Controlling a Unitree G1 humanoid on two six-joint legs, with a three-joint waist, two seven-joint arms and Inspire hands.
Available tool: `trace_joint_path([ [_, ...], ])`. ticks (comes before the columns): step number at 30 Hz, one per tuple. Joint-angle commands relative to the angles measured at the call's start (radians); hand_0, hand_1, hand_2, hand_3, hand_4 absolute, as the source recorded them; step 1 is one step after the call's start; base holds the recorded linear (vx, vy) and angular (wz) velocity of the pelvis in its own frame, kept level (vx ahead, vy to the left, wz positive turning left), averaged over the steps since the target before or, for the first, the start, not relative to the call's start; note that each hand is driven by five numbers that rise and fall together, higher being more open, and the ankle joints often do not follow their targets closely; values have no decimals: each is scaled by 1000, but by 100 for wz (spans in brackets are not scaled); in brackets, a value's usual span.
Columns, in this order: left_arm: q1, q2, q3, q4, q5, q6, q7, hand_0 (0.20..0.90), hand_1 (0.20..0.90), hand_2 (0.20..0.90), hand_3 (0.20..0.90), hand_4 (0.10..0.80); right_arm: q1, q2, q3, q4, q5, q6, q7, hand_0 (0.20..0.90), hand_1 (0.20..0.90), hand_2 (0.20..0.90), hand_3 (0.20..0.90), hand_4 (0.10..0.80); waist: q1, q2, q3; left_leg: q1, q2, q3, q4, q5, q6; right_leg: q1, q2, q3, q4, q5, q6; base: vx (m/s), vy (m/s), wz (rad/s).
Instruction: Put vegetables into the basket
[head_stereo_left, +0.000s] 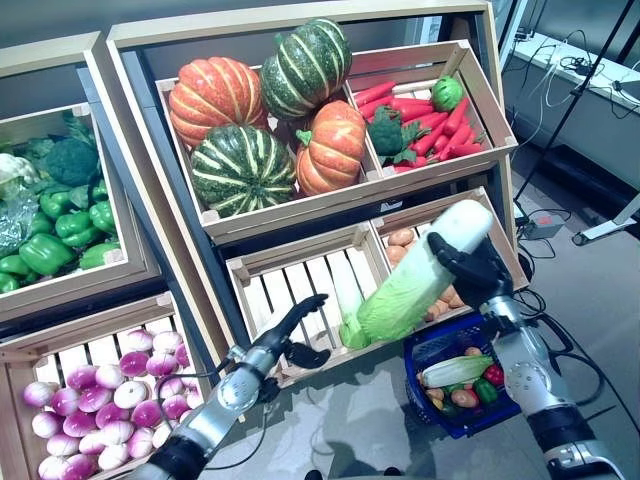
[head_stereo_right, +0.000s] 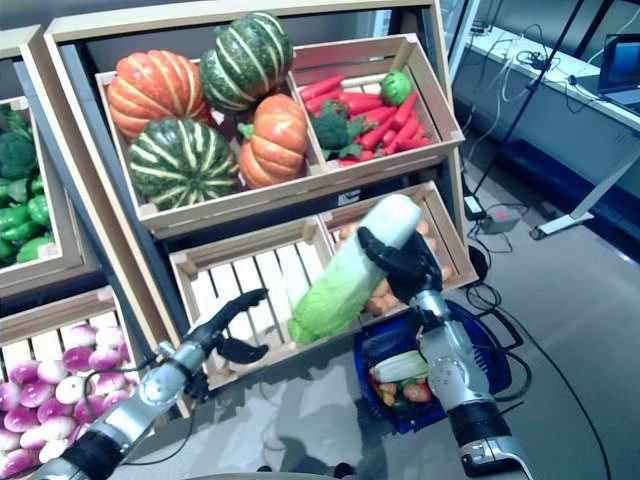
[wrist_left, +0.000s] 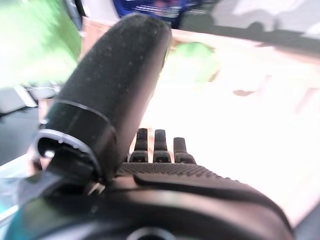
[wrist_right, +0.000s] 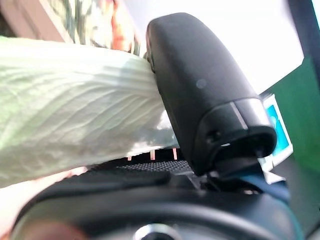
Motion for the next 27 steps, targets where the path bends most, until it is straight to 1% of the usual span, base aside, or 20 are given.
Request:
trace_joint_path([
  [1, -66, 7, 75, 50, -60, -65, 57, 900, 900, 900, 900, 800, -37, -57, -109, -19, 4, -126, 18, 300, 300, 300, 300, 400, -18, -21, -76, -35, -14, -9, 8, -10, -9, -21, -27, 33, 5, 60, 13, 6, -35, -12],
  [4, -63, -6, 94, 80, -93, -70, 64, 900, 900, 900, 900, 800, -38, -70, -136, 19, -27, -148, -33, 300, 300, 300, 300, 400, -19, -20, -73, -34, -15, -9, 8, -12, -11, -21, -26, 34, 5, 59, 12, 5, -23, -9],
  [7, -68, -23, 118, 87, -132, -81, 95, 900, 900, 900, 900, 800, -38, -103, -166, 138, -51, -191, -104, 300, 300, 300, 300, 400, -16, -19, -71, -34, -15, -12, 7, -13, -13, -21, -25, 33, 6, 59, 10, 6, -27, -2],
  [8, -72, -26, 124, 85, -145, -85, 99, 900, 900, 900, 900, 800, -39, -109, -173, 169, -58, -195, -137, 300, 300, 300, 300, 400, -15, -19, -69, -34, -14, -13, 7, -13, -14, -21, -25, 31, 6, 59, 10, 16, -58, -2],
  [9, -79, -29, 133, 71, -168, -88, 104, 900, 900, 900, 900, 800, -41, -121, -192, 237, -52, -200, -152, 300, 300, 300, 300, 400, -11, -19, -66, -34, -15, -15, 8, -13, -14, -20, -25, 30, 7, 59, 9, 16, -54, 0],
  [10, -83, -29, 136, 65, -182, -86, 103, 900, 900, 900, 900, 800, -43, -125, -200, 264, -51, -203, -166, 300, 300, 300, 300, 400, -10, -19, -65, -34, -15, -17, 9, -13, -14, -19, -25, 29, 8, 59, 8, 21, -75, 0],
  [11, -96, -33, 143, 46, -217, -80, 101, 900, 900, 900, 900, 800, -55, -133, -221, 338, -62, -198, -203, 300, 300, 300, 300, 400, -4, -19, -61, -35, -15, -21, 10, -14, -14, -19, -25, 25, 9, 59, 7, 15, -58, 1],
  [13, -105, -36, 144, 28, -232, -74, 104, 900, 900, 900, 900, 800, -67, -140, -234, 393, -66, -196, -233, 300, 300, 300, 300, 400, 1, -18, -57, -35, -14, -23, 13, -14, -15, -18, -26, 22, 10, 59, 6, 23, -76, 2],
  [14, -119, -38, 142, 3, -268, -69, 97, 900, 900, 900, 900, 800, -93, -154, -253, 472, -70, -178, -275, 300, 300, 300, 300, 400, 9, -15, -47, -37, -10, -24, 23, -16, -18, -17, -28, 15, 14, 58, 3, 30, -102, 2],
  [17, -134, -45, 139, -27, -317, -61, 85, 900, 900, 900, 900, 800, -131, -165, -260, 524, -80, -162, -338, 300, 300, 300, 300, 400, 15, -12, -28, -57, -6, -20, 74, -30, -24, -25, -35, 7, 34, 52, -2, -6, -66, 0],
  [18, -140, -48, 135, -44, -330, -59, 87, 900, 900, 900, 900, 800, -150, -170, -259, 536, -80, -161, -365, 300, 300, 300, 300, 400, 18, -10, -14, -80, -6, -20, 111, -37, -27, -39, -40, 2, 58, 45, -6, -138, -64, 0],
  [19, -157, -56, 126, -68, -354, -65, 90, 900, 900, 900, 900, 800, -181, -173, -257, 550, -88, -175, -424, 300, 300, 300, 300, 400, 26, -4, 18, -129, -8, -28, 180, -46, -31, -72, -46, -13, 120, 28, -14, -175, -59, 0],
  [20, -165, -57, 125, -76, -364, -69, 87, 900, 900, 900, 900, 800, -193, -174, -254, 554, -90, -183, -444, 300, 300, 300, 300, 400, 27, -2, 34, -149, -9, -30, 209, -51, -31, -89, -48, -20, 150, 18, -17, -254, -66, 5],
  [22, -199, -61, 118, -100, -382, -83, 84, 900, 900, 900, 900, 800, -239, -184, -247, 550, -86, -207, -507, 300, 300, 300, 300, 400, 25, 6, 93, -220, -11, -33, 298, -74, -27, -153, -57, -41, 247, -16, -30, -268, -54, 14],
  [24, -226, -54, 104, -126, -399, -93, 81, 900, 900, 900, 900, 800, -286, -207, -251, 557, -83, -237, -561, 300, 300, 300, 300, 400, 24, 17, 160, -308, -14, -38, 407, -100, -24, -230, -75, -55, 357, -48, -42, -284, -74, 16],
  [27, -228, -44, 91, -151, -432, -97, 86, 900, 900, 900, 900, 800, -308, -222, -252, 546, -100, -257, -611, 300, 300, 300, 300, 400, 23, 27, 189, -366, -16, -35, 481, -124, -18, -283, -88, -69, 436, -75, -53, -134, -48, 15],
])
